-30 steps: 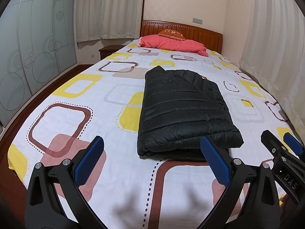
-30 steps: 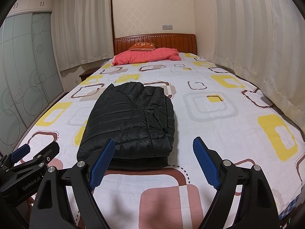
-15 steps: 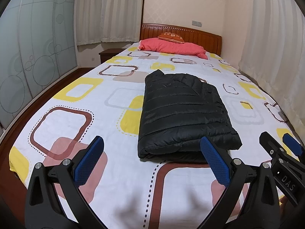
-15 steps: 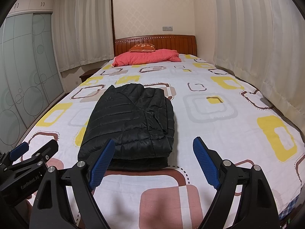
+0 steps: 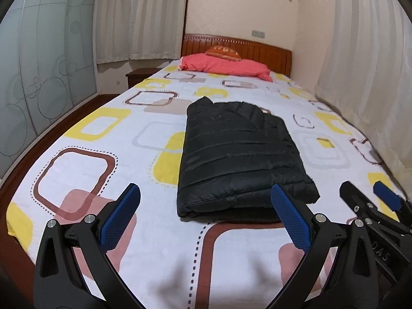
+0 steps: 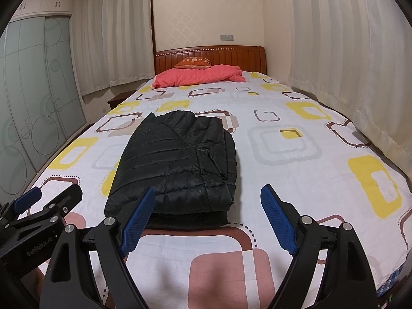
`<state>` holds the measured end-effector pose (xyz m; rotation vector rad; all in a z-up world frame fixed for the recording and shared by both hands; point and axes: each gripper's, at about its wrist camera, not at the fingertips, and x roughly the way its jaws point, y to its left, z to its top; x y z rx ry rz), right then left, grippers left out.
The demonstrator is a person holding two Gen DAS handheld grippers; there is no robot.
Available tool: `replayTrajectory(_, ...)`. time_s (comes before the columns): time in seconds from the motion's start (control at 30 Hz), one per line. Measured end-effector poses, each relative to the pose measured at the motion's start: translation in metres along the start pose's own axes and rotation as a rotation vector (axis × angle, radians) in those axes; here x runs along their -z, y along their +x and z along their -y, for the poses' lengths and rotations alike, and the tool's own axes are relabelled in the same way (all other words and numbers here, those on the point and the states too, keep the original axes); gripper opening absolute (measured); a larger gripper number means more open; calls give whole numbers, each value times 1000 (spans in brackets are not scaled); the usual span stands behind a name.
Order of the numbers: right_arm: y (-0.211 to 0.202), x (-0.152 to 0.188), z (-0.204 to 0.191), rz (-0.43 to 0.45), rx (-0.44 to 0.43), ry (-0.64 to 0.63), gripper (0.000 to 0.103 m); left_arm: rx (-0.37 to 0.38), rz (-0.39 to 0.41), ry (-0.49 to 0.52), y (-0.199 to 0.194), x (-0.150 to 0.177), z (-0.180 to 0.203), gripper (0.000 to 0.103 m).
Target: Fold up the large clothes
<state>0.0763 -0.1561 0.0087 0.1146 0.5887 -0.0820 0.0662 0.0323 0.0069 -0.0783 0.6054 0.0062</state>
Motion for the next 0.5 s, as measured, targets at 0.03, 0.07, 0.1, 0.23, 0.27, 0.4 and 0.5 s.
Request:
replayTrajectory(0.03,1,-1,0,-1,-1,0,83,-19,2,-3,0,1,0,101)
replayTrajectory(0.07,2,0,0,-1,-2,0,83,-54,-1,3,2,2,0,101)
replayTrajectory(0.1,3,0,0,-3,-3,0,83,-55,2,13,3,3,1,101)
replayTrajectory(0.23,8,4,0,-10,-2,2,83,-48,3,30,10,3,1,101)
replayTrajectory(0.27,10,5,1,-12,-3,3,83,-48,1,24,13,3,-1,101)
replayTrajectory(0.4,25,8,11,-35,4,23,83,-64,-76,-2,43,5,-14,101)
replayTrajectory(0.5,46,11,30,-64,38,43,87,-109,-130,-26,72,8,-33,101)
